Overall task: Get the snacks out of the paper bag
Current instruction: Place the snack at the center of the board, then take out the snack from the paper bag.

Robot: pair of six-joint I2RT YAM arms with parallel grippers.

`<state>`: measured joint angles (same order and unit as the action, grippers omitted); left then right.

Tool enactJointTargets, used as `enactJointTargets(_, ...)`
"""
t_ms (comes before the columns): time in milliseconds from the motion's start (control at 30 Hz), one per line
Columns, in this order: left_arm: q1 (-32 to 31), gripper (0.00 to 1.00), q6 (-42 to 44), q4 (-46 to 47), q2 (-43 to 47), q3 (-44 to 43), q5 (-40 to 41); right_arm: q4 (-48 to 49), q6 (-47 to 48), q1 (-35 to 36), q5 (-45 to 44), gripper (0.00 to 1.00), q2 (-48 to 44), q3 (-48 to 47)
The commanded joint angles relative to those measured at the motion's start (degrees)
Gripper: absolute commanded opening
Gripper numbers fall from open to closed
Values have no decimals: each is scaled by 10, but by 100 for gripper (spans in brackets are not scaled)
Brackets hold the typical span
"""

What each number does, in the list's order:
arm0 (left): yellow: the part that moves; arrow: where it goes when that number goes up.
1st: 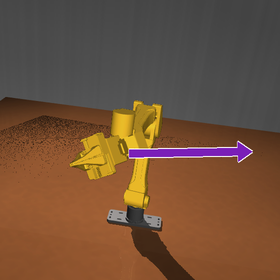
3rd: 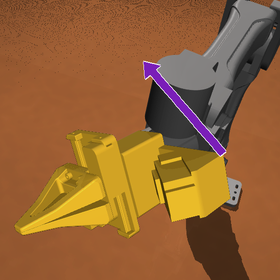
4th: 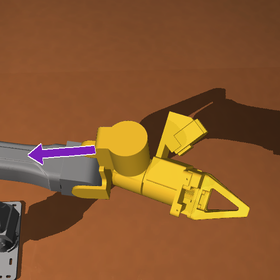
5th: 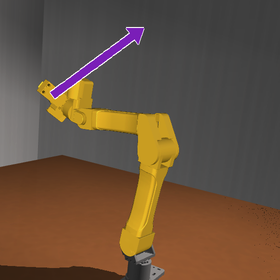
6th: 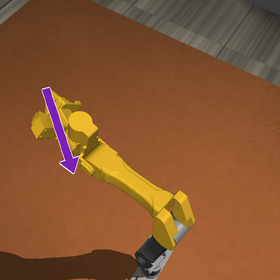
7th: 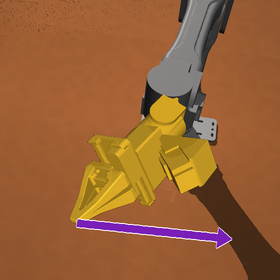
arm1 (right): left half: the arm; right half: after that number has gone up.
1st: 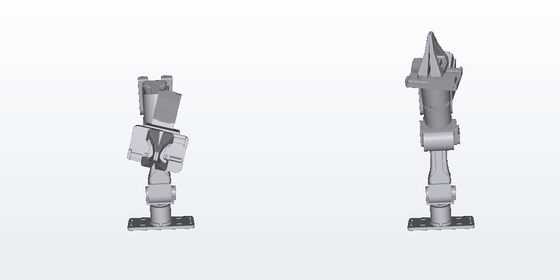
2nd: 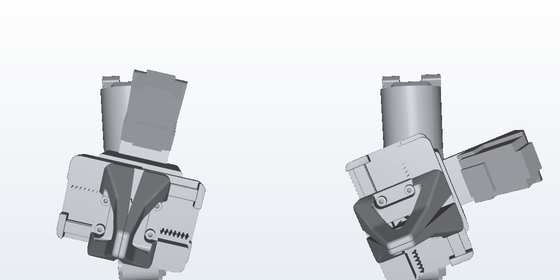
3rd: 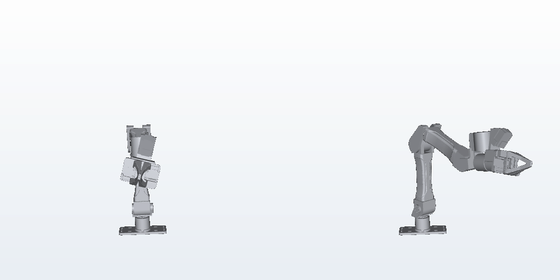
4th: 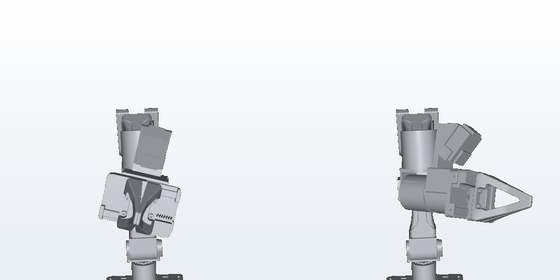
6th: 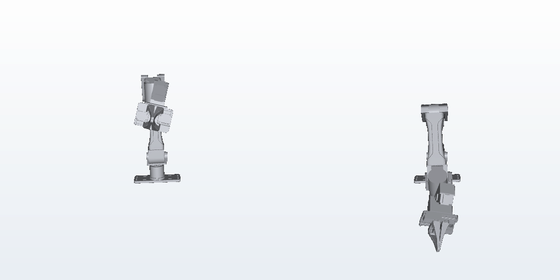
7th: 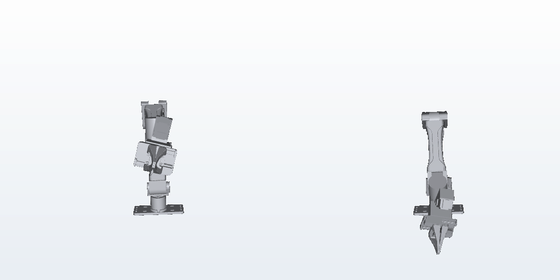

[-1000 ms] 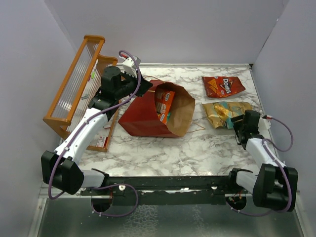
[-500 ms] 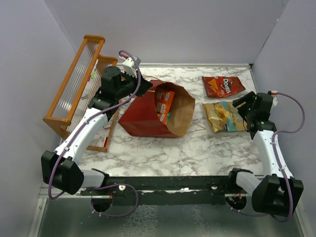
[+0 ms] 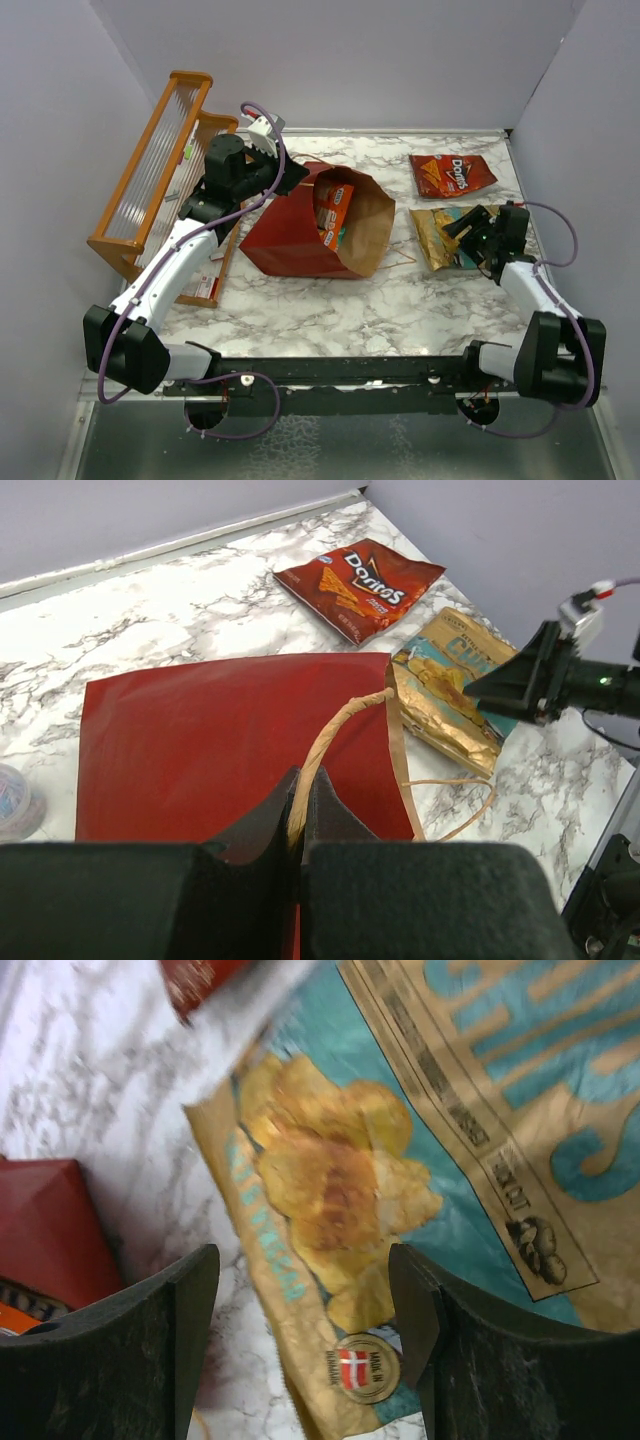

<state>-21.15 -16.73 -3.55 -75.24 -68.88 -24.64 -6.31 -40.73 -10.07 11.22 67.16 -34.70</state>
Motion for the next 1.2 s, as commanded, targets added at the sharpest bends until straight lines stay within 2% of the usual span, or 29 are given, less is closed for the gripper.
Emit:
enactJointTargets(0, 0, 0, 14, -3, 14, -17, 11, 65, -22, 2, 63, 69, 64, 46)
enactJointTargets(200, -1, 0, 53, -12, 19, -19, -2, 61, -8, 2, 45, 69, 106, 67)
enactJointTargets(500, 0, 0, 107, -1, 51, 3, -8, -24, 44, 2, 7, 69, -3, -8)
enactJointTargets(600, 0, 0, 127, 4, 56, 12, -21, -38, 74, 3, 47, 69, -16, -50)
enactJointTargets(700, 0, 0, 136, 21, 67, 27, -22, -27, 93, 16, 124, 68, -23, -83)
enactJointTargets(767, 0, 0, 139, 34, 75, 38, -23, -3, 91, 45, 172, 68, -25, -95)
enactJointTargets(933, 0, 0, 137, 50, 75, 48, -39, 84, 86, 228, 193, 68, -7, -108)
enactJointTargets(1067, 0, 0, 131, 62, 78, 56, -42, 176, 35, 323, 128, 68, 15, -80)
enactJointTargets(1167, 0, 0, 125, 72, 80, 60, -44, 263, 40, 392, 59, 69, 53, -61)
